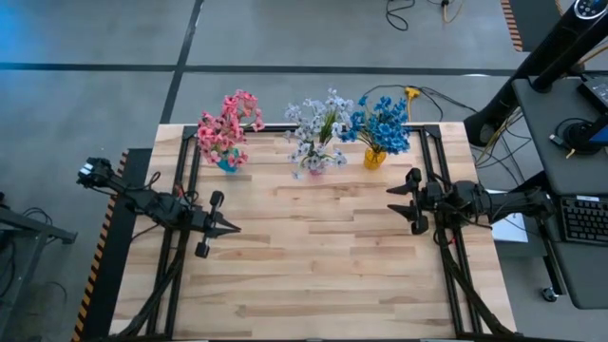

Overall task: Sort flowers into vase by color
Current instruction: Return to Home Position

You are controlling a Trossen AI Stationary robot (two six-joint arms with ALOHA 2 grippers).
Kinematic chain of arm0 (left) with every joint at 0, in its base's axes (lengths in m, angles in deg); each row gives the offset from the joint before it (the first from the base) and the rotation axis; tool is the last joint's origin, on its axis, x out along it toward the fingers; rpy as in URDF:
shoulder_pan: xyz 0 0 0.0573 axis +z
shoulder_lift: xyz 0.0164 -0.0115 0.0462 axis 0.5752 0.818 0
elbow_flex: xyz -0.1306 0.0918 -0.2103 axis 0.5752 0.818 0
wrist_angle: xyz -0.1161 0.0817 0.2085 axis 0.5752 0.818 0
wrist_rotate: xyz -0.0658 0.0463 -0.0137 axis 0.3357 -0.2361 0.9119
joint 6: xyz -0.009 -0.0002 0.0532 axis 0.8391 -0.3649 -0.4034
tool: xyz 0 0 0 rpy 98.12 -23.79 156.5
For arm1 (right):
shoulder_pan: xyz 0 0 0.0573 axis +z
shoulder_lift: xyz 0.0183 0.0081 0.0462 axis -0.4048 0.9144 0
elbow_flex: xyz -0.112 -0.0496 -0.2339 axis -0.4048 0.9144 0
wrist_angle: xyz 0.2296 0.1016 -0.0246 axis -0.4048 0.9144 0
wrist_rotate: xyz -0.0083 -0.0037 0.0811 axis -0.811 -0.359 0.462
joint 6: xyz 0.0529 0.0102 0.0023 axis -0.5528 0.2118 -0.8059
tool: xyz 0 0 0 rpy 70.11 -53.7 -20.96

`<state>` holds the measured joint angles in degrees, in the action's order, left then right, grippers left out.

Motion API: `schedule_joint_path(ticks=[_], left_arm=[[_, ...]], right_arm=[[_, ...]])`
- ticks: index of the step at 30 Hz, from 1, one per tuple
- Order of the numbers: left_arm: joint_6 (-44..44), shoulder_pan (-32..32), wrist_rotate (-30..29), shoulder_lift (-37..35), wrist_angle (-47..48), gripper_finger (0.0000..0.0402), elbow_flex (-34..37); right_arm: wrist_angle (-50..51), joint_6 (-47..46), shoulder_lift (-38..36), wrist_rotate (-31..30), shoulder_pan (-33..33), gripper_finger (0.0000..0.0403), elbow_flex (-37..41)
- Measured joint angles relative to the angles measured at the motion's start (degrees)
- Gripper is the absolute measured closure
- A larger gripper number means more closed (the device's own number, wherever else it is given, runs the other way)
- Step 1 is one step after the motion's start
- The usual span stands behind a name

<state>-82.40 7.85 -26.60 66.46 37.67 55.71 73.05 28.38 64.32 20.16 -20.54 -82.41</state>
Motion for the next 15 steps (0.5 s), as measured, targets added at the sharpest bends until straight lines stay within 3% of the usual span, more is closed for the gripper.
schedule_joint_path(ticks=[15], left_arm=[[0.01, 0.0, 0.0, 0.49, 0.01, 0.0401, -0.02]], right_arm=[[0.0, 0.0, 0.0, 0.0, 0.0, 0.0193, 0.02]])
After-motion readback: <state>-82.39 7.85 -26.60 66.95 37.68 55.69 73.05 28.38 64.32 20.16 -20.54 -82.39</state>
